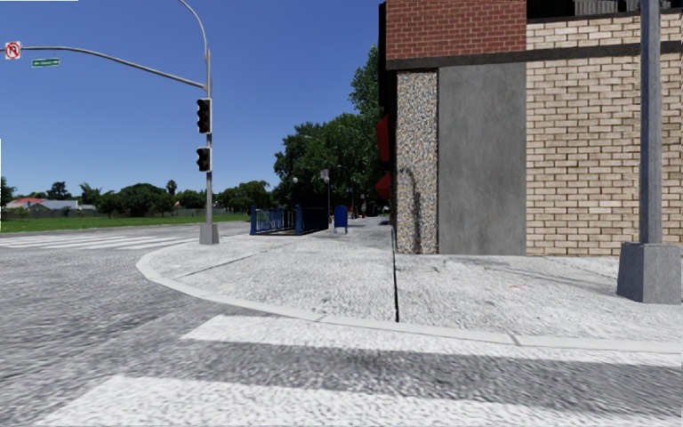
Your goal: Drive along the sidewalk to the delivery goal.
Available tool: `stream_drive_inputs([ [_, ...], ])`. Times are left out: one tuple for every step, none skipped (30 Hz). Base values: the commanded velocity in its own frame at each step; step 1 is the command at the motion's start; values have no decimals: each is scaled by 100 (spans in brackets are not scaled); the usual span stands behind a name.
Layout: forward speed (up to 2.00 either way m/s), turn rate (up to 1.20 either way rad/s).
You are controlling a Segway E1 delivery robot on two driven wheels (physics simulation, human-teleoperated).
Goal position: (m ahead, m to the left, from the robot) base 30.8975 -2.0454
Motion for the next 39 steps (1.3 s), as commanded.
stream_drive_inputs([
  [200, 0],
  [200, 0],
  [200, 0],
  [200, 0],
  [200, 0],
  [200, 0],
  [200, -2],
  [200, -2],
  [200, -2],
  [197, -3],
  [193, -3],
  [187, -3],
  [178, -3],
  [178, -3],
  [166, -3],
  [158, -8],
  [155, -11],
  [152, -15],
  [150, -17],
  [150, -17],
  [148, -17],
  [145, -17],
  [143, -15],
  [143, -15],
  [140, -8],
  [139, -6],
  [139, -1],
  [138, 0],
  [138, 0],
  [138, 0],
  [138, 0],
  [138, 0],
  [138, 0],
  [138, 0],
  [138, 0],
  [138, 0],
  [138, 0],
  [138, 0],
  [138, 0],
])
